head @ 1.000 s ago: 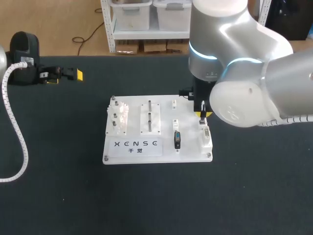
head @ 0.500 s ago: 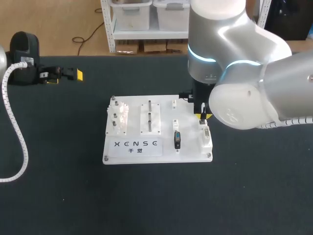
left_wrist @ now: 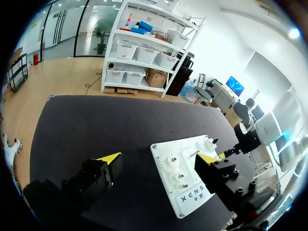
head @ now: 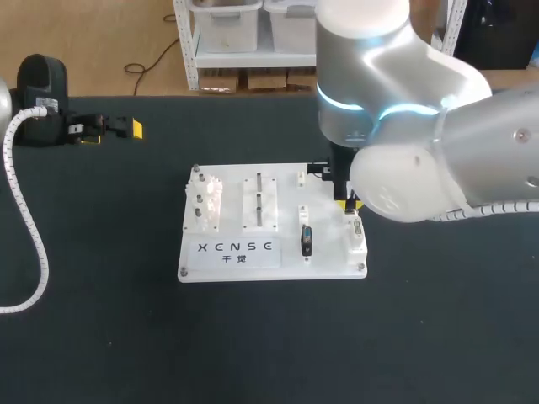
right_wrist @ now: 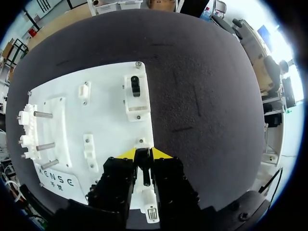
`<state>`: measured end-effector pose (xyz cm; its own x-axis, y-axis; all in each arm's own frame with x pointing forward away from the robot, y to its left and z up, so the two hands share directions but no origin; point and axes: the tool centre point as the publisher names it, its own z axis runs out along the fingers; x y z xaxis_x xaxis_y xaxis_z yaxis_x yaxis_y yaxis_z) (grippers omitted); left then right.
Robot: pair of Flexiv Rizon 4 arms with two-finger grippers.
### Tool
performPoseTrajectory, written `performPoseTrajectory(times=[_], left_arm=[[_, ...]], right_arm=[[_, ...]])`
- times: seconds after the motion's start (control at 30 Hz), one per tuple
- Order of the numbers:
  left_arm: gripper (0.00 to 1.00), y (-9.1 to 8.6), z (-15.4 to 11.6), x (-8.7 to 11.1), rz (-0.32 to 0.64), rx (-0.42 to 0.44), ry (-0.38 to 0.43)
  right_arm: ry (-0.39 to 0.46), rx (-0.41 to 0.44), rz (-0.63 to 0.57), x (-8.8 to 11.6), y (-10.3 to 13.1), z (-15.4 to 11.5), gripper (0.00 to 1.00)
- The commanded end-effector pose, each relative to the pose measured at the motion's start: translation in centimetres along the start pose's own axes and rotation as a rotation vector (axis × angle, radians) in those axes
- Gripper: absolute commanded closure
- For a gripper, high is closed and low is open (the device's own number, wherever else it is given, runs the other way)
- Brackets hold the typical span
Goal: Insert the USB connector, Ethernet cable, and multi-pin plug into their matching sockets one by one.
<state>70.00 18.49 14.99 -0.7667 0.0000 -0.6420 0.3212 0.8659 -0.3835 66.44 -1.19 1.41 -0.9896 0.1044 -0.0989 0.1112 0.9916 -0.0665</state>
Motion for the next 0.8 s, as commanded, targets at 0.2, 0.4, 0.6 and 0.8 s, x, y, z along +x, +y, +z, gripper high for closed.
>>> performPoseTrajectory(times=[0.2, 0.4, 0.6, 0.8], left_arm=[[0.0, 0.0, 0.0, 0.0, 0.0, 0.0, 0.0], [0.0, 0.0, 0.0, 0.0, 0.0, 0.0, 0.0], [0.0, 0.0, 0.0, 0.0, 0.0, 0.0, 0.0], [0.0, 0.0, 0.0, 0.0, 0.0, 0.0, 0.0]], right_arm=[[-0.028, 0.006, -0.004, -0.4, 0.1, 0.6, 0.72], [-0.083, -0.002, -0.009, -0.7, 0.7, -2.1, 0.0], [-0.121, -0.016, -0.023, -0.3, 2.0, -4.5, 0.0], [-0.117, -0.037, -0.053, 1.4, 3.6, -5.9, 0.0]])
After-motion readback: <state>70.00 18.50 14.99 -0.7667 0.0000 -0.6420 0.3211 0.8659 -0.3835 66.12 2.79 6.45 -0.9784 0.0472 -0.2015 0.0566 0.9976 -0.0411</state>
